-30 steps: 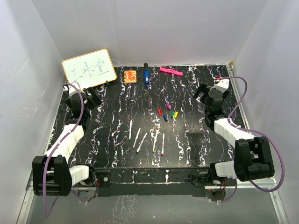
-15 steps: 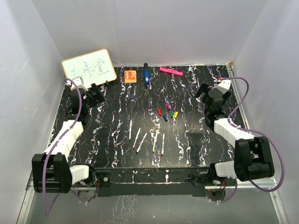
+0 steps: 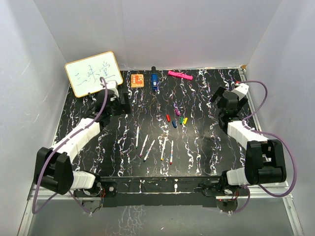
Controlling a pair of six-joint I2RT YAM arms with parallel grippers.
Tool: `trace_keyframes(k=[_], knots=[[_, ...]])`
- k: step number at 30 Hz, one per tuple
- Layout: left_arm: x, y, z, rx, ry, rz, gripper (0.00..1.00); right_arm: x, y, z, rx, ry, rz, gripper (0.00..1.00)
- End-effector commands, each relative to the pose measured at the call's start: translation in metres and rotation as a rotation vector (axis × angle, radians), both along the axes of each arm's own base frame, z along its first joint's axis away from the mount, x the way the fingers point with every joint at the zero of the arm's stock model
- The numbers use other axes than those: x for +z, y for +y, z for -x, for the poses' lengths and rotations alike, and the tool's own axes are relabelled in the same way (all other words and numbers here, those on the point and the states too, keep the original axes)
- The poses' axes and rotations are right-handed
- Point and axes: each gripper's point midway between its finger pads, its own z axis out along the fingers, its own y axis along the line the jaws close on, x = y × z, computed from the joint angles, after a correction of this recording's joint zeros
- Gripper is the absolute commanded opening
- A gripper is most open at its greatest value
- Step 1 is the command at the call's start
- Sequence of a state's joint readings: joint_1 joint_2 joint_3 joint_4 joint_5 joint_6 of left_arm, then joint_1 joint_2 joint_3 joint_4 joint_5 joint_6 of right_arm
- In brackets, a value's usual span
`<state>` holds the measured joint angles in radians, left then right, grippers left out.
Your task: Insert the pens into the pen caps
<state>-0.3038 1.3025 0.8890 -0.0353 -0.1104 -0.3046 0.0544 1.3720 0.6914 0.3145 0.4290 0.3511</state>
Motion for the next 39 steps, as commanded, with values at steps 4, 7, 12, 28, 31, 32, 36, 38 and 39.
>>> trace_keyframes(k=[4, 7, 12, 28, 31, 32, 36, 38, 39], knots=[[-0.034, -0.027, 0.027, -0.027, 0.181, -0.066, 0.98, 0.02, 0.0, -0.011, 0.012, -0.046, -0.046, 0.98], [-0.054, -0.034, 0.038, -0.037, 0.28, -0.086, 0.98, 0.021, -0.002, -0.011, 0.0, -0.035, -0.045, 0.98], [-0.076, -0.038, 0.051, -0.036, 0.402, -0.167, 0.87, 0.025, -0.001, -0.012, -0.001, -0.044, -0.054, 0.97], [-0.101, -0.06, 0.091, -0.162, 0.664, -0.336, 0.57, 0.013, 0.0, -0.015, -0.004, -0.017, -0.07, 0.93], [-0.101, -0.064, 0.099, -0.173, 0.689, -0.319, 0.57, 0.009, -0.001, -0.015, -0.015, -0.006, -0.068, 0.93], [-0.101, -0.064, 0.101, -0.17, 0.699, -0.315, 0.57, 0.009, -0.002, -0.015, -0.018, -0.003, -0.067, 0.93], [-0.099, -0.065, 0.109, -0.177, 0.73, -0.303, 0.57, 0.006, -0.002, -0.015, -0.021, 0.005, -0.071, 0.9], [-0.101, -0.064, 0.111, -0.173, 0.741, -0.305, 0.57, 0.004, -0.003, -0.013, -0.028, 0.009, -0.071, 0.89], [-0.103, -0.065, 0.111, -0.171, 0.746, -0.303, 0.57, 0.003, -0.003, -0.013, -0.03, 0.01, -0.07, 0.88]])
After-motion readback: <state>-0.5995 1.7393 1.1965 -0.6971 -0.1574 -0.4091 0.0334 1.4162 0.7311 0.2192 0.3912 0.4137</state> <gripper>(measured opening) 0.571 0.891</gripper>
